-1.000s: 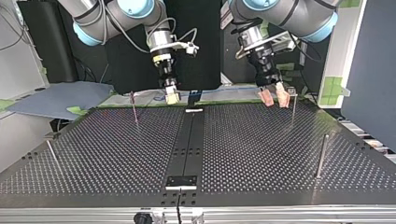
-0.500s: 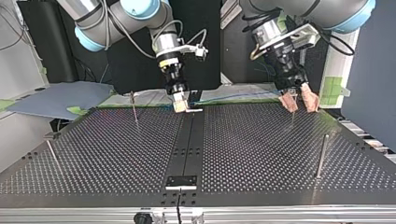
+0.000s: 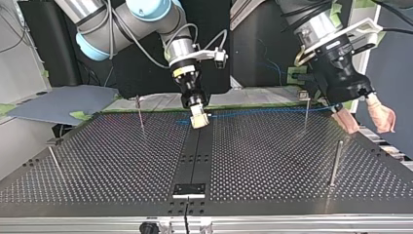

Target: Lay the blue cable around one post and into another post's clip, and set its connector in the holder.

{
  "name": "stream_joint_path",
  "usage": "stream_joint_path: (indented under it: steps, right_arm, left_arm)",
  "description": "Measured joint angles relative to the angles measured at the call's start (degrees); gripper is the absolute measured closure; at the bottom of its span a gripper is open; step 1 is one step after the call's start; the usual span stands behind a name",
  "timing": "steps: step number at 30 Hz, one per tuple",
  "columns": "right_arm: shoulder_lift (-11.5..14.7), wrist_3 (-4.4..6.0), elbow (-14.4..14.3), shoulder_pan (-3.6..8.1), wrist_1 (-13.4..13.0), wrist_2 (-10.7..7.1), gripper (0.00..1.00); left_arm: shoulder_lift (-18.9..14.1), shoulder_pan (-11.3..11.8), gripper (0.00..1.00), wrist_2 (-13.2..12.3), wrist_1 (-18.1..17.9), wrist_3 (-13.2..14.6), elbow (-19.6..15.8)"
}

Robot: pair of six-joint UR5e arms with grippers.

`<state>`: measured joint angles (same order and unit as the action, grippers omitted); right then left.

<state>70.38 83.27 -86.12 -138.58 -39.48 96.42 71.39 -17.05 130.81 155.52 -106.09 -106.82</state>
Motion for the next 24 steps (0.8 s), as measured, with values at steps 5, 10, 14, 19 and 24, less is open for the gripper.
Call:
stream_joint_path:
  steps: [5,10,14,19,24]
  right_arm:
    - [0.00,-0.22,1.97,-0.53,0.44,-0.37,1.00]
    - [-0.01,-0.42,3.89,-0.94,1.24,-0.43,1.00]
    - [-0.04,-0.51,5.62,-1.27,2.19,-0.43,1.00]
    - [-0.08,-0.61,7.82,-1.65,3.32,-0.44,1.00]
    - [-0.32,-0.53,8.79,-1.79,3.20,-0.44,1.00]
  left_arm:
    - [0.59,2.24,0.00,-2.24,2.24,-1.28,0.95]
    - [2.73,4.61,0.00,-4.62,4.63,-2.76,1.56]
    - [4.29,6.53,0.00,-6.54,6.56,-3.05,1.75]
    - [6.40,9.04,0.00,-9.04,9.04,-4.47,3.25]
    - [8.22,11.31,0.00,-11.32,11.31,-5.65,4.14]
